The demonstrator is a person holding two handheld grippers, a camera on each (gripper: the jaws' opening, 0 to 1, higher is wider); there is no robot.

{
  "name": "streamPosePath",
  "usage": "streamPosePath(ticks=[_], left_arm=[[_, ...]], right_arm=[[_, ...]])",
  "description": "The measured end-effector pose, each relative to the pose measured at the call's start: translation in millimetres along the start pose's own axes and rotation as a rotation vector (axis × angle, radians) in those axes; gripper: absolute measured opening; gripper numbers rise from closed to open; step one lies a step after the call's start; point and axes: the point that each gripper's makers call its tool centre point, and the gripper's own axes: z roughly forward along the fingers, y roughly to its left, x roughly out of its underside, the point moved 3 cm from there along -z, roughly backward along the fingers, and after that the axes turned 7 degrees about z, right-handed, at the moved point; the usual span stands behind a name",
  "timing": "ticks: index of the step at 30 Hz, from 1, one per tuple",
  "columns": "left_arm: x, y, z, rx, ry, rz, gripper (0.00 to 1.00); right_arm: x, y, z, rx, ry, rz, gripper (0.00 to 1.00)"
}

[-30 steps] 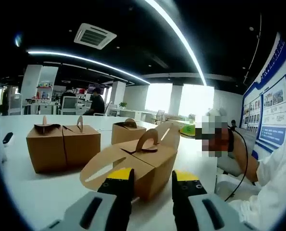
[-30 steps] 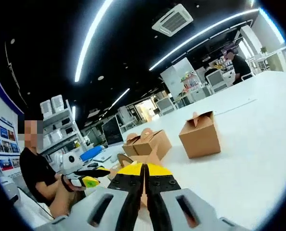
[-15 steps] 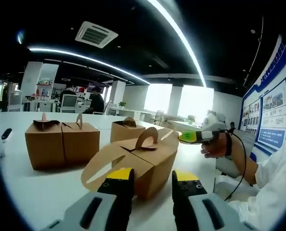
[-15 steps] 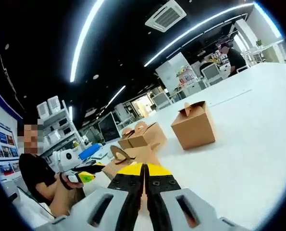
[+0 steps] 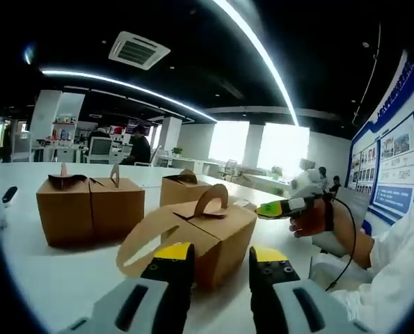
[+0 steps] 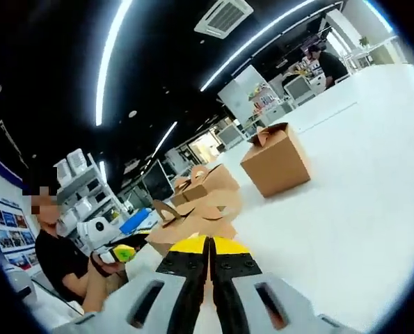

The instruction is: Pick up one paper box from the group, open the paper box, and remove the item inside

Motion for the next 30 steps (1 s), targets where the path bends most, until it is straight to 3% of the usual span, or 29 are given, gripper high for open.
streamPosePath(ticks=[11, 20, 24, 30], left_arm=[[3.3, -2.7, 5.4, 0.013, -0.002, -0.014, 0.32], [-1.0, -6.4, 0.7, 0.015, -0.009, 0.003, 0.33], [-6.8, -7.6, -2.4, -0.007, 0.009, 0.07, 0.32], [-5.7, -1.9, 3.2, -0.012, 0.011, 0.057, 0.33]], right_arm=[[14.1, -2.4, 8.2, 0.05, 0.055, -0.112, 0.03], [13.8, 2.4, 3.8, 0.043, 0.027, -0.174, 0.04], [11.7, 3.8, 2.6, 0.059, 0.023, -0.247, 0.07], [14.3, 6.0, 8.8, 0.026, 0.051, -0.233, 0.07]])
